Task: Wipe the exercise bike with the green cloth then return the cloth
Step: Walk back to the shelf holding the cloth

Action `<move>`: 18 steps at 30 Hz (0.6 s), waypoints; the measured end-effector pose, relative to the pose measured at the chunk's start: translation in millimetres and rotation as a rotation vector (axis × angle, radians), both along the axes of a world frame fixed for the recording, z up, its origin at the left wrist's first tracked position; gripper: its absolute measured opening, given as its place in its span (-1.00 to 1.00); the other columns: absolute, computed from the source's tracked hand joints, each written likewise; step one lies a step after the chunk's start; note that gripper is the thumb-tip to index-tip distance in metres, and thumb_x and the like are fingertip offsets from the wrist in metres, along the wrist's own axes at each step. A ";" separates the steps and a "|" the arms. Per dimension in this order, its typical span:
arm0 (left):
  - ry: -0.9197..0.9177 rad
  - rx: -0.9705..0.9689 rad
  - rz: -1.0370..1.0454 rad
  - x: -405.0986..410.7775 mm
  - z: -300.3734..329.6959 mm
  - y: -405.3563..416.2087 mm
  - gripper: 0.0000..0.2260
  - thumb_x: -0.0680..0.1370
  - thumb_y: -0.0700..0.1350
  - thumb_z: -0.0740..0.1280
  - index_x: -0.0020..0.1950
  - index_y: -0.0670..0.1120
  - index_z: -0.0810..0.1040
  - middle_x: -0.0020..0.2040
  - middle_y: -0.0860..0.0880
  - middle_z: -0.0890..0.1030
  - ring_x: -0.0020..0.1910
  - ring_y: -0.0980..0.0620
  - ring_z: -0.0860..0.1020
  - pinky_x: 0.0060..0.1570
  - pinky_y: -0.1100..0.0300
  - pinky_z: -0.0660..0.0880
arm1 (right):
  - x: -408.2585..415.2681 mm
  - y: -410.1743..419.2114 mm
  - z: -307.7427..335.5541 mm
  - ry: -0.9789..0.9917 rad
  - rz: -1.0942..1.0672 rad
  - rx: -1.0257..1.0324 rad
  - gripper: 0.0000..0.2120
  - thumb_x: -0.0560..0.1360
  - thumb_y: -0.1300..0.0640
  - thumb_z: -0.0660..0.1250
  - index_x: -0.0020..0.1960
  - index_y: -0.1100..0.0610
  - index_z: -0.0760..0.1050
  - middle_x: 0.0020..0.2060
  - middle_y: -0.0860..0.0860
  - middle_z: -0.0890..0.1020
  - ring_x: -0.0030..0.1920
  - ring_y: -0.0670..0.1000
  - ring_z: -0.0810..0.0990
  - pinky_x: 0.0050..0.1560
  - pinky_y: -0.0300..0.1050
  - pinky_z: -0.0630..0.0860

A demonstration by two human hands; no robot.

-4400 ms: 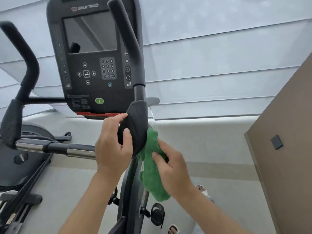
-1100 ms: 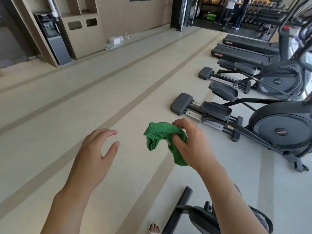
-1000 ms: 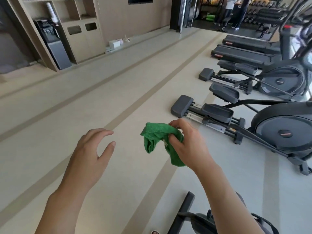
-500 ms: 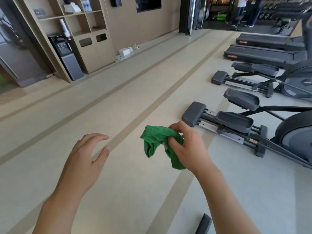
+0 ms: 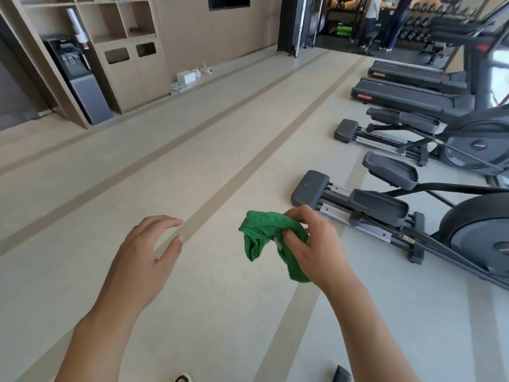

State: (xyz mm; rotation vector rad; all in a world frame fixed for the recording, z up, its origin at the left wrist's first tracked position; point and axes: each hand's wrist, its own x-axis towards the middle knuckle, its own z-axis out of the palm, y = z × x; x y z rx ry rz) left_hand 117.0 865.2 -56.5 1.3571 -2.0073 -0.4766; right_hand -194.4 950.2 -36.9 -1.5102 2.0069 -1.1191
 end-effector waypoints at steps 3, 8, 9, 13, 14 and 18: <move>0.029 0.013 0.004 35.4 1.4 -43.4 -0.80 0.64 -0.02 0.37 0.26 0.15 0.59 0.24 0.30 0.55 0.27 0.18 0.53 0.16 0.14 0.46 | 36.7 -43.8 6.0 0.013 0.007 0.009 -0.84 0.53 0.13 0.35 0.01 -0.14 0.50 -0.04 -0.24 0.65 -0.09 -0.11 0.63 -0.09 0.09 0.63; 0.042 0.029 0.015 103.8 4.0 -108.2 -0.80 0.65 0.02 0.33 0.27 0.14 0.59 0.25 0.29 0.54 0.27 0.20 0.52 0.21 0.13 0.45 | 102.0 -118.2 8.1 0.029 0.030 0.019 -0.84 0.53 0.11 0.35 0.04 -0.14 0.51 0.01 -0.25 0.65 -0.05 -0.09 0.65 -0.06 0.10 0.64; 0.046 0.031 0.020 116.6 4.0 -119.2 -0.80 0.66 0.01 0.33 0.27 0.14 0.59 0.25 0.29 0.54 0.27 0.19 0.52 0.21 0.12 0.45 | 114.2 -131.3 8.0 0.028 0.037 0.019 -0.83 0.53 0.11 0.35 0.04 -0.14 0.51 0.01 -0.26 0.65 -0.05 -0.09 0.65 -0.05 0.10 0.65; 0.066 0.036 0.035 159.4 3.1 -158.7 -0.80 0.66 -0.01 0.34 0.27 0.13 0.60 0.24 0.25 0.56 0.26 0.16 0.54 0.23 0.08 0.48 | 154.0 -178.5 10.8 0.037 0.056 0.001 -0.84 0.52 0.10 0.34 0.03 -0.14 0.51 0.01 -0.26 0.66 -0.05 -0.12 0.64 -0.05 0.09 0.65; 0.072 0.038 0.033 168.0 2.1 -166.7 -0.80 0.66 -0.01 0.34 0.27 0.13 0.60 0.24 0.25 0.56 0.26 0.16 0.54 0.23 0.07 0.49 | 162.1 -188.3 12.2 0.047 0.061 -0.002 -0.84 0.51 0.09 0.33 0.03 -0.14 0.51 0.01 -0.27 0.65 -0.04 -0.13 0.64 -0.05 0.09 0.65; 0.115 0.044 0.058 197.5 -3.2 -194.2 -0.81 0.66 0.01 0.34 0.27 0.14 0.59 0.26 0.26 0.56 0.26 0.20 0.54 0.21 0.11 0.48 | 186.6 -224.1 18.2 0.080 0.092 0.005 -0.86 0.50 0.05 0.31 0.02 -0.16 0.49 0.01 -0.27 0.65 -0.02 -0.15 0.62 -0.02 0.10 0.65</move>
